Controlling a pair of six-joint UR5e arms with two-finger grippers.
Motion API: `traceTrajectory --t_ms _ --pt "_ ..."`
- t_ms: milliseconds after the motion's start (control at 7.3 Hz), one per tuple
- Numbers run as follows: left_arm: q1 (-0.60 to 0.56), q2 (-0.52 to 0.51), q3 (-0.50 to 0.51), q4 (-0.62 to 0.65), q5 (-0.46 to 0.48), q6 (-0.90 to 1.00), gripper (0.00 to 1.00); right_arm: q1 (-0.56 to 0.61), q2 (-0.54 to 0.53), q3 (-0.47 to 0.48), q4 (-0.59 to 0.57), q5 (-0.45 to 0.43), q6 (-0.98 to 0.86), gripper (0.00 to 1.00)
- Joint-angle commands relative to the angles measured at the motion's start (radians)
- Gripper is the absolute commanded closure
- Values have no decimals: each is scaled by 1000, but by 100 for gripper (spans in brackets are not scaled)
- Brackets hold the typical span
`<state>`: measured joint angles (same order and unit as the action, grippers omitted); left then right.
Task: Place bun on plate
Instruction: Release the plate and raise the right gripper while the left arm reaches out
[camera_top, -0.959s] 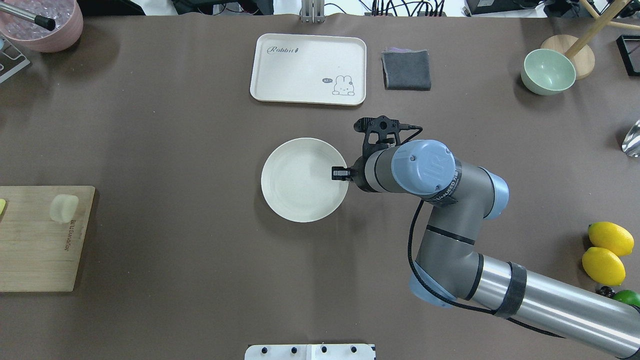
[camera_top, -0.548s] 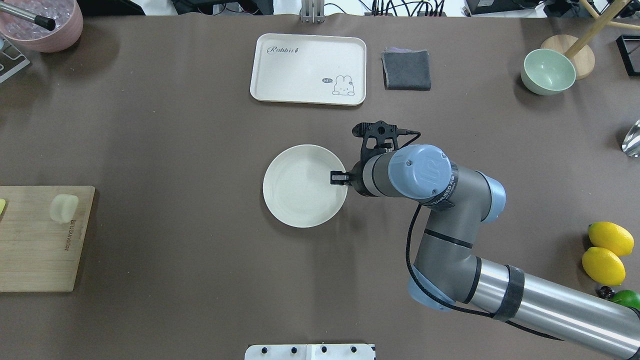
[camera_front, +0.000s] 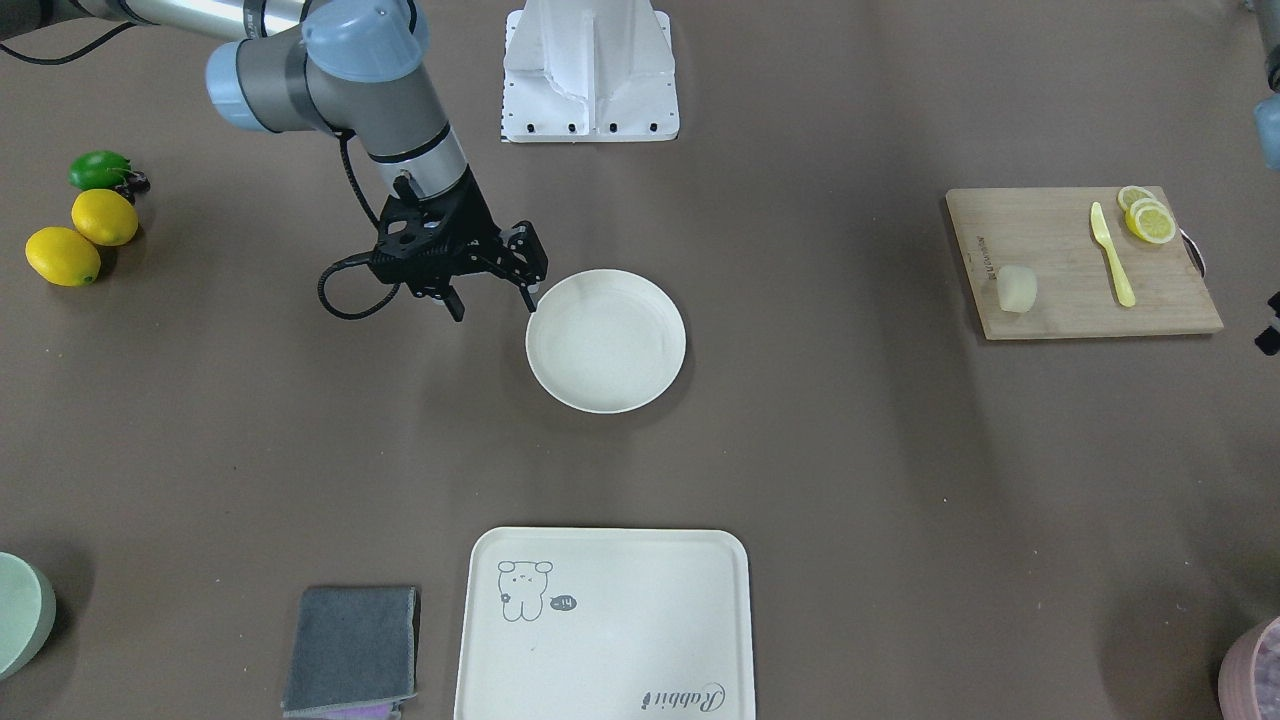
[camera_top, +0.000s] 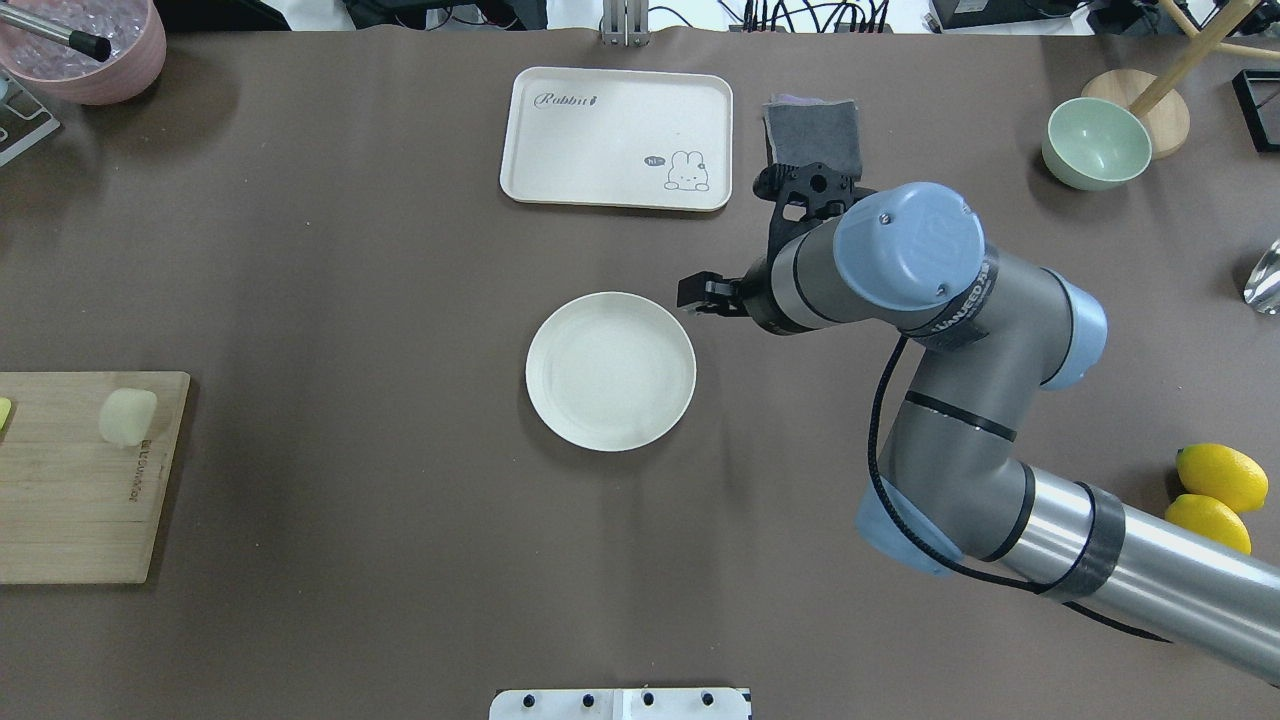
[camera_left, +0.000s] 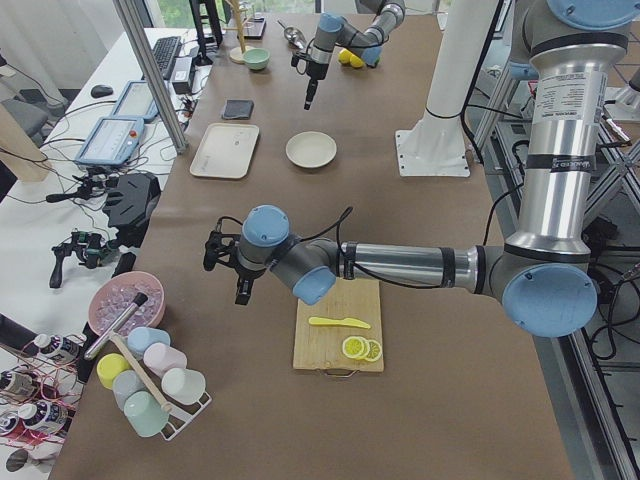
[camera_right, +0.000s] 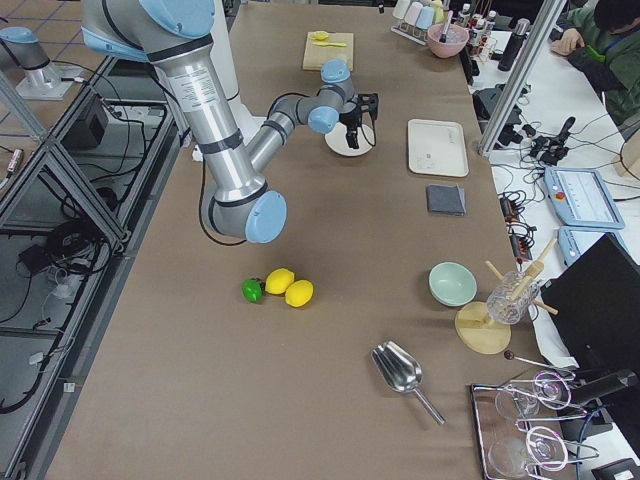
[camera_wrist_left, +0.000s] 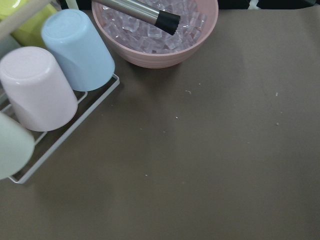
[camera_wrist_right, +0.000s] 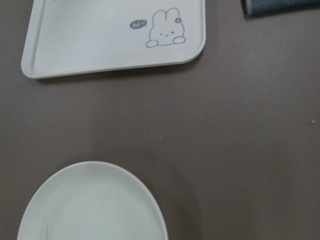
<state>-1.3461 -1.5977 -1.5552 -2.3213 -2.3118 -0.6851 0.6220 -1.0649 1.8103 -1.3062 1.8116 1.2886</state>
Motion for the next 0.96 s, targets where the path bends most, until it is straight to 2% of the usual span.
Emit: traceTrajectory --t_ms 0,137,685,822 --pt "175 75 -140 -61 108 -205 2 141 -55 4 1 151 -105 0" --pt "238 117 -182 -61 151 -217 2 172 -73 7 4 179 -123 0" --pt "473 152 -193 -69 337 -274 3 231 -147 75 5 255 -175 0" --pt "478 157 -192 -78 334 -268 4 239 -147 75 5 256 -176 0"
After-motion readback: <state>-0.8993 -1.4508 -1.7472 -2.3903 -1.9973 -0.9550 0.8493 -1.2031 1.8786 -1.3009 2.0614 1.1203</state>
